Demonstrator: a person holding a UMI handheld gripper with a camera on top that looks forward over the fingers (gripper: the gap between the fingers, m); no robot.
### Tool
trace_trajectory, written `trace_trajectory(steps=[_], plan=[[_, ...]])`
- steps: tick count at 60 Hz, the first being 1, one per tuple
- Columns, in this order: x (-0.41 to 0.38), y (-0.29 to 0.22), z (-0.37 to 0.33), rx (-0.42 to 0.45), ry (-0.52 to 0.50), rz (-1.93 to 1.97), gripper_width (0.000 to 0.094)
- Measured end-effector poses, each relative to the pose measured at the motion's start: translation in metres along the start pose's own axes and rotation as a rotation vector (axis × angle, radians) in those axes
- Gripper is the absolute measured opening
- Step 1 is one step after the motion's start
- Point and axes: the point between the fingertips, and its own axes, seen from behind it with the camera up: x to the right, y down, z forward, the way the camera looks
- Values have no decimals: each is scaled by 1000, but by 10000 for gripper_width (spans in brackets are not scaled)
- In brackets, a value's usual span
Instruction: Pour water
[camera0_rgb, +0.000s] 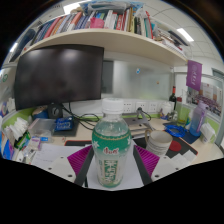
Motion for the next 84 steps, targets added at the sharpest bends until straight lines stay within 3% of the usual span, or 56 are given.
trace_trajectory(steps=[4, 7, 15, 23, 38, 51, 60, 76, 84], plan=[[-5, -6, 8, 15, -25, 8, 709], [-7, -8, 13, 26, -36, -5, 569], [-12, -12, 21, 43, -60, -10, 512], [-17, -13, 26, 57, -101, 0, 338], [-19, -20, 36, -23, -188, 134, 332], [-11, -58, 34, -188, -358, 721, 333], [0, -81, 33, -286, -541, 1160, 335], [26, -108, 34, -439, -717, 1737, 332], [40, -107, 41, -479, -726, 1896, 332]])
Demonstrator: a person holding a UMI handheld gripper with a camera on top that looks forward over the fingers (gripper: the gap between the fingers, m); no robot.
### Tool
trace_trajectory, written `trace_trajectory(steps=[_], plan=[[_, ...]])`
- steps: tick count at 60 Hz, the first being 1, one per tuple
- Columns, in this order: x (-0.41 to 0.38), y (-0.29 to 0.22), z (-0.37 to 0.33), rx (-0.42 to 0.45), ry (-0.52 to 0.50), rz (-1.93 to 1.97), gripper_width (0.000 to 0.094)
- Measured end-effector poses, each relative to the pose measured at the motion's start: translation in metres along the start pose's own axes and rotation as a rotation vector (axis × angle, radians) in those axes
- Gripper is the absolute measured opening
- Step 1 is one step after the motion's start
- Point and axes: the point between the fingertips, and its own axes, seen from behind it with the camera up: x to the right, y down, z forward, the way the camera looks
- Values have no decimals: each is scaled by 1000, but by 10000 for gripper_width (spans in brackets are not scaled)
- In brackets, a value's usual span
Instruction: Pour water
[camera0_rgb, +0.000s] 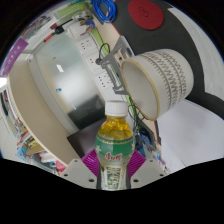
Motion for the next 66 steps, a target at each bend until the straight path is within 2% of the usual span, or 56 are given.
trace_trajectory(steps=[8, 20, 28, 33, 40, 49, 55, 60, 66], plan=[[-7, -9, -3, -11, -44, 132, 332], [3, -9, -3, -22, -4, 128, 331], [8, 3, -8, -45, 118, -191, 332], [-15, -1, -14, -26, 150, -475, 335], [-66, -33, -25, 76, 170, -929, 334], [-136, -79, -60, 247, 278, -1430, 333], [-155, -128, -76, 351, 371, -1646, 332], [-148, -168, -88, 405, 464, -1771, 331], [-121, -206, -96, 411, 558, -1827, 331]])
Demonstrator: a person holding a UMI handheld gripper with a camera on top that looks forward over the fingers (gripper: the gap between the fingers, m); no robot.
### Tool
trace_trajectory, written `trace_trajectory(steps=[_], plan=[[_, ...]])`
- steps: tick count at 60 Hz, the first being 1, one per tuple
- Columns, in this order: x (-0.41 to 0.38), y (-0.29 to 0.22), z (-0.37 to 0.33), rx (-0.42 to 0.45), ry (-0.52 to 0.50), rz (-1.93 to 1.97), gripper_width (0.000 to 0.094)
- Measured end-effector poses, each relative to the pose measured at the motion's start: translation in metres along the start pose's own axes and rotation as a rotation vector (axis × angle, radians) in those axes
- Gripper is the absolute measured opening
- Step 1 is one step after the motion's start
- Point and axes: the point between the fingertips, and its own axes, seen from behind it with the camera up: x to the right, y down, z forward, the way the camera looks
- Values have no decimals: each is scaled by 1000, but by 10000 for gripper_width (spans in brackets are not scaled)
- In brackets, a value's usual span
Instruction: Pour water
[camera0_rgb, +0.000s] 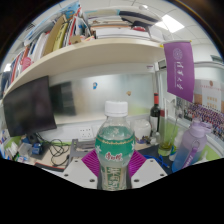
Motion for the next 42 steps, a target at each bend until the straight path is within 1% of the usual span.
trace_trajectory(steps=[4, 7, 9, 13, 27, 29, 34, 36, 37, 38, 42], plan=[[9, 24, 8, -1, 25, -18, 332], [11, 38, 12, -19, 32, -20, 332], [12, 46, 15, -9, 34, -32, 331], [11, 55, 19, 6, 37, -66, 331], [12, 88, 31, -8, 40, -79, 336], [12, 86, 30, 6, 37, -77, 340], [12, 87, 29, 4, 46, -92, 355], [11, 87, 28, 9, 45, -100, 407], [13, 87, 28, 9, 50, -104, 471], [13, 87, 27, 15, 55, -108, 498], [11, 87, 27, 21, 45, -119, 538]])
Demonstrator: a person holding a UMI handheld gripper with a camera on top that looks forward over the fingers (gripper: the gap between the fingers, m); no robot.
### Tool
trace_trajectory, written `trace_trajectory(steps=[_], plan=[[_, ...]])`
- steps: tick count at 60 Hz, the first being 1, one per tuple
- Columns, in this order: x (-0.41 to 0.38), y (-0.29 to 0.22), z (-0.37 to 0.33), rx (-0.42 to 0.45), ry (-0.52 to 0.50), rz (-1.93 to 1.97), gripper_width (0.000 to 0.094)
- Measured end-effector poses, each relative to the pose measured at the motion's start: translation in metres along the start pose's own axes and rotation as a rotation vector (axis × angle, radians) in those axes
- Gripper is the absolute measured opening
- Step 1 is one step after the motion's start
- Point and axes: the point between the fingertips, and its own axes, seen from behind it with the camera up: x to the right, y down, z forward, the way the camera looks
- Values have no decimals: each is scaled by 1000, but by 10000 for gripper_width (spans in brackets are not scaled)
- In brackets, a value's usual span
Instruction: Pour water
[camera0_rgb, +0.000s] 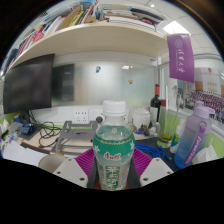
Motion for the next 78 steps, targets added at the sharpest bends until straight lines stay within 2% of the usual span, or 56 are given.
trace_trajectory(steps=[5, 11, 14, 26, 34, 53, 63, 78], plan=[[4, 5, -3, -30, 12, 4, 611], [3, 8, -14, -46, 12, 0, 799], [4, 12, -26, -66, 22, 1, 843], [-1, 28, -121, -145, 81, 27, 840], [-64, 20, -195, -187, 28, 75, 841], [-226, -40, -302, -162, -68, 71, 849], [-264, -74, -330, -88, -87, 38, 846], [-288, -83, -347, -68, -86, 44, 843]])
